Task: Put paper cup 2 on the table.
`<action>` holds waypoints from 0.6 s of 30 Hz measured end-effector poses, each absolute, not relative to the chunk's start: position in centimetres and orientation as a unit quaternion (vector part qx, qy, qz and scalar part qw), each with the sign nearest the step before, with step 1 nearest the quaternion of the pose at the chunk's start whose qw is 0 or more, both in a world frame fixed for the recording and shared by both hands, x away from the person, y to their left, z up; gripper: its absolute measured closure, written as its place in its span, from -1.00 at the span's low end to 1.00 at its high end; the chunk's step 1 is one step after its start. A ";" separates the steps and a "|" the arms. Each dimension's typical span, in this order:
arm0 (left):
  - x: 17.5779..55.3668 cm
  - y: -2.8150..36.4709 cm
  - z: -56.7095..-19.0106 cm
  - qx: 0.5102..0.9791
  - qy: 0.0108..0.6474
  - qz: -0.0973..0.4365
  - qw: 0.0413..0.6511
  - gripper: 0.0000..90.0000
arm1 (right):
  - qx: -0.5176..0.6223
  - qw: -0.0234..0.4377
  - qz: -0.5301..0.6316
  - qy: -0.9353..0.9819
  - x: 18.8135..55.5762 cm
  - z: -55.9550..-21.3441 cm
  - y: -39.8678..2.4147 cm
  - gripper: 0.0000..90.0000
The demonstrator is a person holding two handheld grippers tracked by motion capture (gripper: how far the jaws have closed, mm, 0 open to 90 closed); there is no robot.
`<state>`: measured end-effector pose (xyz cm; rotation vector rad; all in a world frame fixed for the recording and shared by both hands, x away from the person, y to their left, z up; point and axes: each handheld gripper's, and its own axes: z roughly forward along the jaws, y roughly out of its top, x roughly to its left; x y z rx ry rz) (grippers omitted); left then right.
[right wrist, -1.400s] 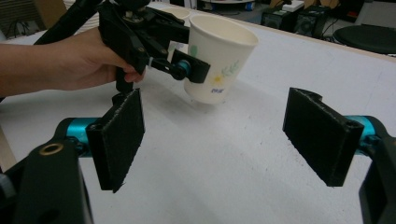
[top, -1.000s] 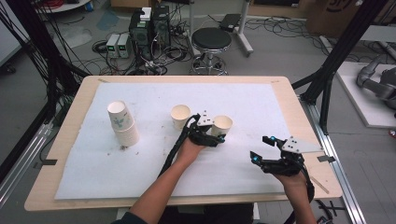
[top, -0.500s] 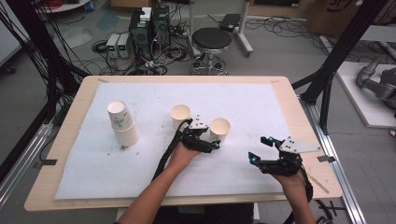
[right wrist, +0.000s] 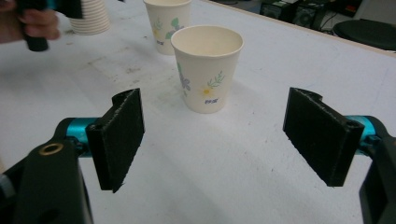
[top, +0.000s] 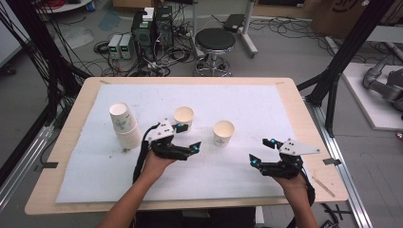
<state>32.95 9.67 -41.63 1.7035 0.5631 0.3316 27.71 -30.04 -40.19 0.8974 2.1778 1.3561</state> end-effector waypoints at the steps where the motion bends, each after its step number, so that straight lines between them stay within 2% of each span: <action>1: 32.6 10.4 -41.6 0.734 0.247 0.146 0.615 -0.63 | 0.323 0.212 0.485 0.785 27.7 -40.2 -29.9 -0.53; 9: 30.0 15.3 -41.7 0.717 0.271 0.170 0.620 -0.62 | 0.325 0.212 0.481 0.787 27.8 -40.4 -29.4 -0.53; 18: 28.1 18.7 -41.8 0.704 0.284 0.197 0.621 -0.62 | 0.321 0.215 0.486 0.784 26.5 -40.1 -29.1 -0.54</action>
